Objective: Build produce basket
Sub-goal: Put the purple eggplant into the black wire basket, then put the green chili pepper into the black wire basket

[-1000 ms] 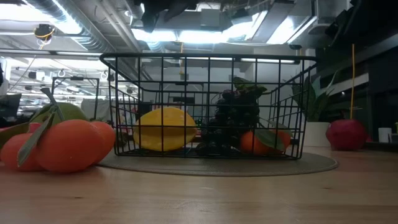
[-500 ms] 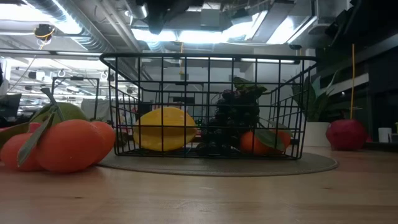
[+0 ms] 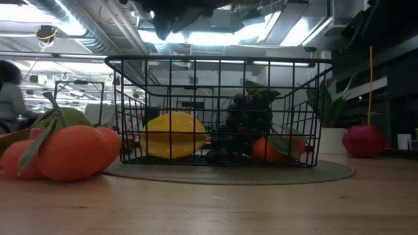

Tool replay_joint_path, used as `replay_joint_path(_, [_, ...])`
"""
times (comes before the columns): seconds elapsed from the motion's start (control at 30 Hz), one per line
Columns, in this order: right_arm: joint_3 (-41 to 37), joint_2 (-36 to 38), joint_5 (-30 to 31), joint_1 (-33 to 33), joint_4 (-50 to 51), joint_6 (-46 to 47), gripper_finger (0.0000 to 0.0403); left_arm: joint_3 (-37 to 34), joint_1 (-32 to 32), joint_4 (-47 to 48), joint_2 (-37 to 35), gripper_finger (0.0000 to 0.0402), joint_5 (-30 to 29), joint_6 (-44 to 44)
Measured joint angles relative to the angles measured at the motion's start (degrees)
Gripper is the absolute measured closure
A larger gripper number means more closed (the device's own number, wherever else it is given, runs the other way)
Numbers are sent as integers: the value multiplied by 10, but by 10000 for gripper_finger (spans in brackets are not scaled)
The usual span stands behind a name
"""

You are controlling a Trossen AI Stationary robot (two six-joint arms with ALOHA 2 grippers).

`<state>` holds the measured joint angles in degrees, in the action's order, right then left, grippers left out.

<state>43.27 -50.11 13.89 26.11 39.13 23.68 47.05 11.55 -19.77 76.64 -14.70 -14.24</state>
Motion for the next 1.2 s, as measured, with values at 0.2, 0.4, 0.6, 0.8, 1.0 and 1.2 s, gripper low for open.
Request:
replay_joint_path(0.2, [0,0,0,0,0,0,279,0,0,8,0,359,-10,137])
replay_joint_path(0.4, [0,0,0,0,0,0,279,0,-3,8,0,359,-41,207])
replay_joint_path(0.6, [0,0,0,0,0,0,279,0,-25,8,0,352,-76,182])
replay_joint_path(0.8, [0,0,0,0,-1,0,279,0,-50,7,9,301,-65,139])
replay_joint_path(1.0, [0,0,0,0,-1,0,279,1,-57,1,25,273,-53,148])
replay_joint_path(1.2, [0,0,0,0,-1,0,279,2,-57,1,33,273,-56,148])
